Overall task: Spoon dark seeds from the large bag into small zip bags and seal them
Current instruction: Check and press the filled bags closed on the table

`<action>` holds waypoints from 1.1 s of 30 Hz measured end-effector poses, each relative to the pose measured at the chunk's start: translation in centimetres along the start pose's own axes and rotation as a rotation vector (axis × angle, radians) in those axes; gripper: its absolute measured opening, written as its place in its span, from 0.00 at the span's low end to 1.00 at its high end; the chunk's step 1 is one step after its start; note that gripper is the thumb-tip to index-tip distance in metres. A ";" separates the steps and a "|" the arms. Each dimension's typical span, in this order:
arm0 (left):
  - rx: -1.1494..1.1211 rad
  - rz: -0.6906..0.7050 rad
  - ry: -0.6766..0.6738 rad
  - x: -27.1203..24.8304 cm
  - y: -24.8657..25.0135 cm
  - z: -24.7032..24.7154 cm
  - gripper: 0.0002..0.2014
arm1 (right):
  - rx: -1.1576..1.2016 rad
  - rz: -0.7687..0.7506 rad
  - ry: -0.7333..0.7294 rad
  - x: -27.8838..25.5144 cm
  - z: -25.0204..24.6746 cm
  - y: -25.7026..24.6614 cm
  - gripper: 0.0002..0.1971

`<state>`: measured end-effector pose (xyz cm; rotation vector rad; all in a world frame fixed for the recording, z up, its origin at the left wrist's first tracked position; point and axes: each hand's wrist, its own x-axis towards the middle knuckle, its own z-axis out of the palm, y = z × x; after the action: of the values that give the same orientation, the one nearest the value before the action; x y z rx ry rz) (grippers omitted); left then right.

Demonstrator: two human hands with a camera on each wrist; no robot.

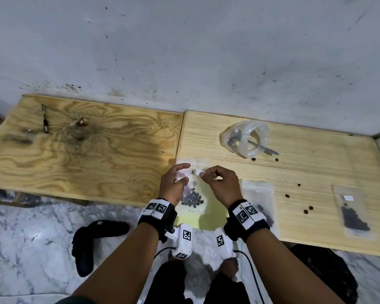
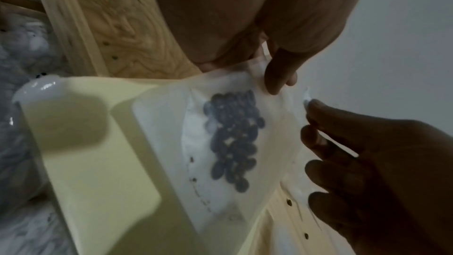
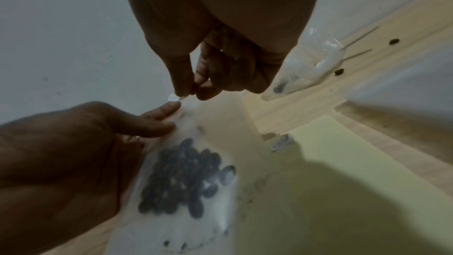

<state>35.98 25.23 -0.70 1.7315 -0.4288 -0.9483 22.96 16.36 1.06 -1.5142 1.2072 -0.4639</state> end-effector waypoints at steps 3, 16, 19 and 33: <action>-0.048 0.022 -0.056 -1.2 0.4 1.1 0.22 | -0.112 -0.044 0.008 -0.4 -0.1 -0.1 0.08; -0.045 0.030 0.008 -2.9 0.3 3.0 0.10 | -0.209 0.039 0.203 -2.1 -1.7 0.7 0.17; -0.029 0.029 -0.006 -3.0 0.6 3.2 0.10 | -0.078 0.076 0.172 -2.0 -2.1 0.9 0.15; 0.011 0.021 -0.055 -3.4 1.2 5.1 0.21 | -0.047 -0.004 0.184 -2.1 -4.1 1.8 0.15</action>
<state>30.17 23.92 1.14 1.7102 -0.4883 -0.9818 18.04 16.36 1.41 -1.5403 1.3651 -0.5914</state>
